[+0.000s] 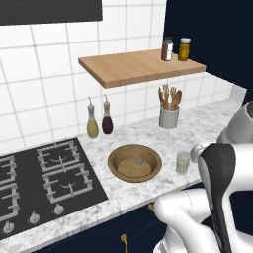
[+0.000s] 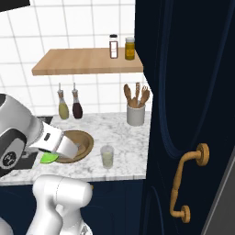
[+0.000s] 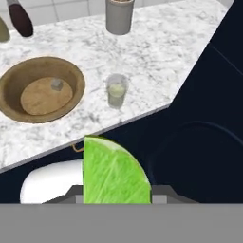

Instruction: Grab a lemon wedge from the fridge and one ice cube from the ice bowl, and put them in the glass of lemonade.

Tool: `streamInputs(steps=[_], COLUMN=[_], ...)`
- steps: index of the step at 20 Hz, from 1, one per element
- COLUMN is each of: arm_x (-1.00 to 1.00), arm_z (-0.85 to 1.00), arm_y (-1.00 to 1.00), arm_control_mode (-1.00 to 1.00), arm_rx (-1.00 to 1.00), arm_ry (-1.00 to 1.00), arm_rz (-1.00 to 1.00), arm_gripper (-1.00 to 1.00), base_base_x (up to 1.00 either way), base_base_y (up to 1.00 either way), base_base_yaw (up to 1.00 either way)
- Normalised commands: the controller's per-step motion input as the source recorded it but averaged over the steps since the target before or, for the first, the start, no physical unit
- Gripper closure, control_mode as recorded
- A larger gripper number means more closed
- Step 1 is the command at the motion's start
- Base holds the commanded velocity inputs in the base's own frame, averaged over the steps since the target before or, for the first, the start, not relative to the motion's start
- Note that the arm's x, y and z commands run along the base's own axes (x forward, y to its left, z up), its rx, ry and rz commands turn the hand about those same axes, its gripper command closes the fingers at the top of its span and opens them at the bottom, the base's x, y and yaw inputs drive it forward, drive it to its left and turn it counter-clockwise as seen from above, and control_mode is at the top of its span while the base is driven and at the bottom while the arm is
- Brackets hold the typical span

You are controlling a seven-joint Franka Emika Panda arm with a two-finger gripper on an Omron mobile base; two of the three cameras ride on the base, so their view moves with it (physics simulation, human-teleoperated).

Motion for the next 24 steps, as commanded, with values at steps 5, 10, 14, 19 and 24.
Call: streamInputs(steps=[5,10,14,19,24], arm_x=[1.00,1.00,0.90,0.27,0.14], arm_z=[-0.34,-0.12,-0.17,-0.65,-0.57], arm_y=[-0.26,-0.40,-0.12,-0.04,0.00], arm_control_mode=[-1.00,-1.00,-1.00,-1.00,-1.00], arm_rx=[0.05,0.04,0.01,0.00,0.00], arm_ry=[0.16,0.07,0.06,0.19,0.07], arm_rz=[0.01,0.02,0.01,0.05,0.00], arm_gripper=[1.00,1.00,1.00,1.00,1.00], base_base_x=[0.00,0.00,0.00,0.00,0.00], base_base_y=[0.00,0.00,0.00,0.00,0.00], base_base_yaw=[0.00,0.00,0.00,0.00,0.00])
